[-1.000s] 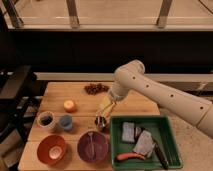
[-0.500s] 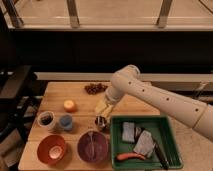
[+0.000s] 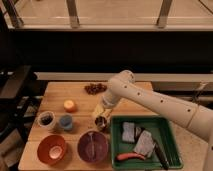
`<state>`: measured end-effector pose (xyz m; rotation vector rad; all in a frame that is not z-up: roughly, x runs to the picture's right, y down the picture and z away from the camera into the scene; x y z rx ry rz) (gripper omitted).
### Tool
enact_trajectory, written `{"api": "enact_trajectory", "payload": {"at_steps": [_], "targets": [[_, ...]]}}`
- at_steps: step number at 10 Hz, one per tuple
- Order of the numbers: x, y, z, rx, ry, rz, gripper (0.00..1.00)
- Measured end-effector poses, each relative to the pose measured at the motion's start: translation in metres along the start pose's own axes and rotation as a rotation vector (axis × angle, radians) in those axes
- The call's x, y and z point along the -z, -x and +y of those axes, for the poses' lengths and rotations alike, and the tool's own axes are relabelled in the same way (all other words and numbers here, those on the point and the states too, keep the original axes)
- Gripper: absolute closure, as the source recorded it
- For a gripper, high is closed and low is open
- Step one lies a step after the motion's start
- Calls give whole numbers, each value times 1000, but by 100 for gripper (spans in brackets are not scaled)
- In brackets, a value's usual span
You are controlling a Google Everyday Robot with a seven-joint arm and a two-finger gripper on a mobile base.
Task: Stack cups into tray
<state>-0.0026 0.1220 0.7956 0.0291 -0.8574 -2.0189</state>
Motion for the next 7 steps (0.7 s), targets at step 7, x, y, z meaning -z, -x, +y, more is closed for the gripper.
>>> {"api": "enact_trajectory", "payload": {"at_steps": [7], "targets": [[-37, 26, 13, -85, -144, -21, 22]]}}
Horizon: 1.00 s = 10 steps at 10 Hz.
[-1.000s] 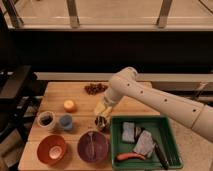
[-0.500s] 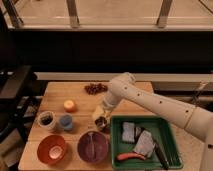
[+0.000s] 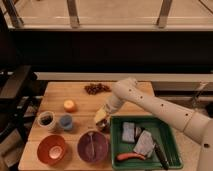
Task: Stack cups into tray
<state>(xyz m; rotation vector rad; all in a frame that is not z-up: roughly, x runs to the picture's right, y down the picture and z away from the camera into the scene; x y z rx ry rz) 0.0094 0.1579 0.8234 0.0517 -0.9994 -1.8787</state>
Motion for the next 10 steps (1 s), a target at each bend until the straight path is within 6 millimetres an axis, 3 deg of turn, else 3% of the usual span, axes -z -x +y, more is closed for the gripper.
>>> {"api": "enact_trajectory", "payload": {"at_steps": [4, 10], "targets": [[-7, 3, 0, -20, -42, 9, 25], [-11, 0, -3, -16, -57, 13, 84]]}}
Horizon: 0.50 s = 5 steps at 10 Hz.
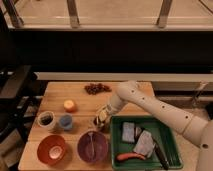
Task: Stack cups into tray
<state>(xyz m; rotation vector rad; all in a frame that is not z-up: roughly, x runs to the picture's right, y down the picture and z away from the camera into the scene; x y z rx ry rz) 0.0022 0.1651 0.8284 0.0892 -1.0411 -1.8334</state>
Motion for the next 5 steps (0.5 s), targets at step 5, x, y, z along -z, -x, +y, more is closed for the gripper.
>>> {"api": "enact_trajectory", "payload": {"at_steps": [5], "targets": [[31, -16, -5, -33, -9, 63, 100]]}}
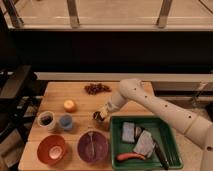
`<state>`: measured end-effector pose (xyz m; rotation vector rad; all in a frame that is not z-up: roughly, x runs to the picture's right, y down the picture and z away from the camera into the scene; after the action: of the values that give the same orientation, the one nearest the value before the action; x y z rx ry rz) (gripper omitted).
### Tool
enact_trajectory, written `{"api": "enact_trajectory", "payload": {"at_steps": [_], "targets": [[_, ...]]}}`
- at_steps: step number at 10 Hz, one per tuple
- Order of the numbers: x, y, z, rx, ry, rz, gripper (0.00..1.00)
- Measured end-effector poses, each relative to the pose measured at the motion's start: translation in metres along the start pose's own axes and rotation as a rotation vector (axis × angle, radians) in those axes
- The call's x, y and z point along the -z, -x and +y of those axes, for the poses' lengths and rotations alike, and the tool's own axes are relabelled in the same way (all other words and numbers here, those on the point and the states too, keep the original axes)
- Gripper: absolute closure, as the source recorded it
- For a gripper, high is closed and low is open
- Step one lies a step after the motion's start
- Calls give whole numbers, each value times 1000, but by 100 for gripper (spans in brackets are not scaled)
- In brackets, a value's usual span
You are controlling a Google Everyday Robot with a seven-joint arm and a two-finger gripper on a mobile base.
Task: Stack cups into tray
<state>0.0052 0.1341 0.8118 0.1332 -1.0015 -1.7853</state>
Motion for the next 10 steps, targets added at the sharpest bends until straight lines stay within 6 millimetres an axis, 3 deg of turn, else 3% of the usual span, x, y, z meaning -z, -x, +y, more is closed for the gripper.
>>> {"api": "enact_trajectory", "payload": {"at_steps": [5, 7, 10], "targets": [[63, -55, -33, 78, 27, 65, 100], [62, -84, -57, 164, 18, 70, 100], [44, -110, -82, 246, -21, 66, 100]]}}
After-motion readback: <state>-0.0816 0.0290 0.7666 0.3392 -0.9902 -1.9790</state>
